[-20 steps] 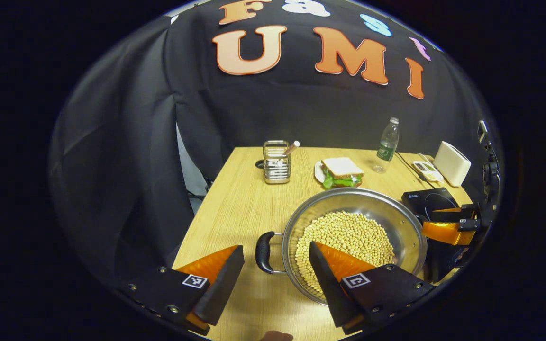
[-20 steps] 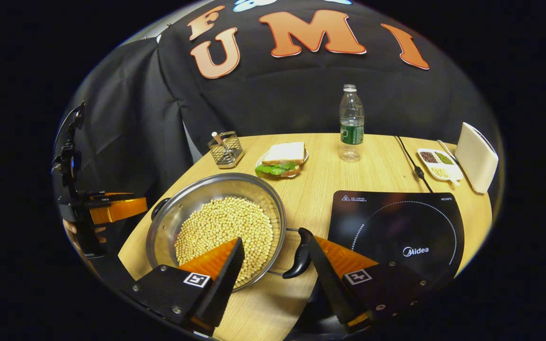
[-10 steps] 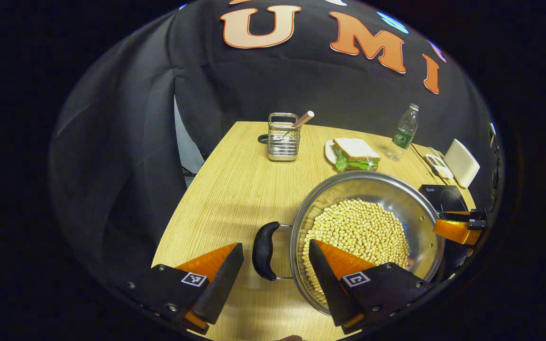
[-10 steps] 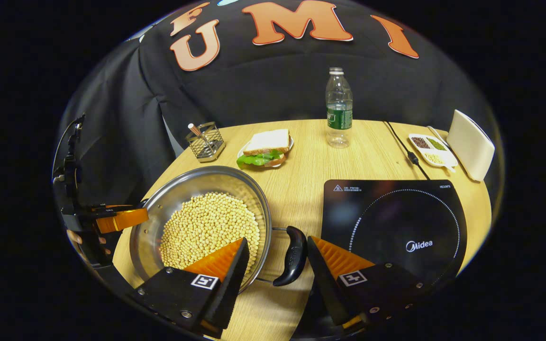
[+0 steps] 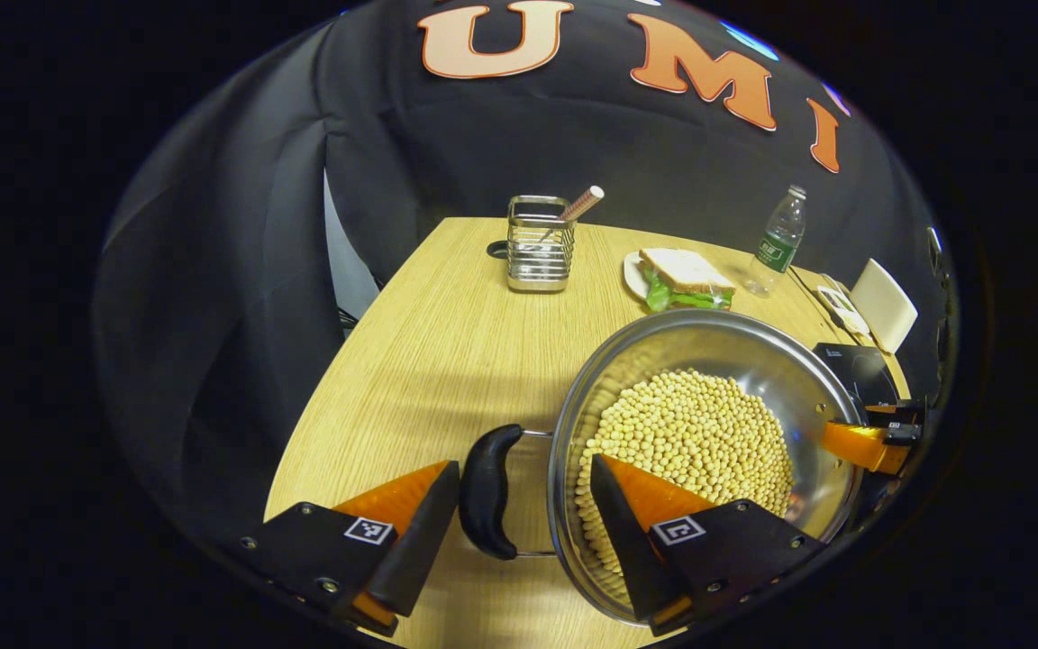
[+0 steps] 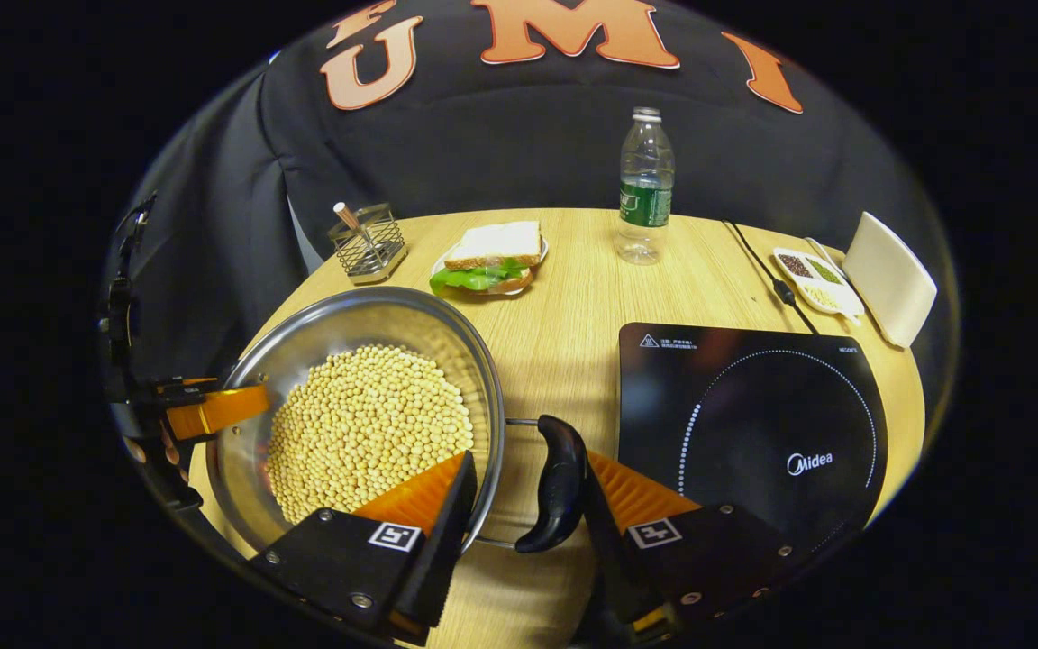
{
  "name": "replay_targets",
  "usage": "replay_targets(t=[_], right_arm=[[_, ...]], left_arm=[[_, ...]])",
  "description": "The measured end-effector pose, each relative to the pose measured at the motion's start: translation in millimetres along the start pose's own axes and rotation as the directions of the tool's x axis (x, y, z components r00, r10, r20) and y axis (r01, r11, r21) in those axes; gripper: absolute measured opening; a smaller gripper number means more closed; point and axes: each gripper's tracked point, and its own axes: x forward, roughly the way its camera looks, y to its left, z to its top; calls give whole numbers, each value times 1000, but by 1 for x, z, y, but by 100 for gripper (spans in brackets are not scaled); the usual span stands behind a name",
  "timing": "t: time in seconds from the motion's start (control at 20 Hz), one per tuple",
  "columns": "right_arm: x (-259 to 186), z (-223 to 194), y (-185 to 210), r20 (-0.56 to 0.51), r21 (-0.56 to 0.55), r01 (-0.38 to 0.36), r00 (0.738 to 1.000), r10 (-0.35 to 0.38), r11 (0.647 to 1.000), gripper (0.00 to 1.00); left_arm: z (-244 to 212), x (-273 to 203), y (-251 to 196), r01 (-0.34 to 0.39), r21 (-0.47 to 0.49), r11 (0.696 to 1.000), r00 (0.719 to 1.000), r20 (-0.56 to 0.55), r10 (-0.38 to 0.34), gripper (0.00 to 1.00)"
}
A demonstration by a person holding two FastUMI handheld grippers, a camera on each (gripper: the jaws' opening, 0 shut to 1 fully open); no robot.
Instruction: First push the handle of the pot to place it horizontally, then grasp the pot with both hands and set it on the induction cooktop.
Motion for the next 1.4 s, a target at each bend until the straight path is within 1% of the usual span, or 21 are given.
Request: replay_targets(t=[0.05,0.1,0.15,0.2,0.25,0.3,0.4,0.5,0.55,0.6,0.65,0.8,0.95,1.05,1.25,1.4], right_arm=[[2,1,1,-3,4,-7,1000,7,1000,64],[4,1,2,-7,4,-15,1000,15,1000,67],[4,1,3,-10,7,-19,1000,19,1000,67],[5,0,3,-13,6,-20,1000,20,1000,68],[6,0,3,-14,2,-17,1000,17,1000,67],[7,-1,3,-22,-6,-16,1000,16,1000,67],[7,-2,4,-33,-17,-15,999,15,1000,68],[8,1,5,-22,-24,-21,1000,20,1000,64],[8,2,4,-16,-22,-21,1000,21,1000,59],[8,2,5,-20,-18,-21,1000,21,1000,58],[8,0,5,-28,-11,-22,999,22,1000,53],[-1,2,6,-10,-21,-35,999,35,999,47],[-18,13,2,27,-9,-48,998,48,999,47],[-31,21,-4,49,2,-54,997,54,999,47],[-61,34,-26,101,20,-57,993,54,998,47],[-83,42,-44,139,22,-48,989,44,999,47]], left_arm=[[-2,3,1,-11,15,1000,1000,0,11,88],[-2,6,4,-33,32,999,999,9,32,84],[-2,7,5,-47,38,998,999,17,47,84],[-2,6,5,-51,32,998,999,20,50,73],[-2,7,6,-57,21,998,998,28,57,73],[0,5,6,-60,14,998,998,33,60,69],[0,4,7,-66,9,998,997,49,65,66],[-1,1,6,-81,7,997,995,64,81,63],[0,1,6,-91,8,996,993,70,90,61],[0,-1,6,-99,10,995,992,77,98,61],[1,-2,6,-107,0,994,991,83,107,61],[4,-10,6,-126,-1,992,986,106,125,59],[14,-22,8,-136,5,991,979,151,134,60],[19,-32,10,-142,27,989,974,182,135,58],[26,-33,6,-142,53,988,964,236,126,58],[29,-37,5,-125,56,991,960,259,107,59]])
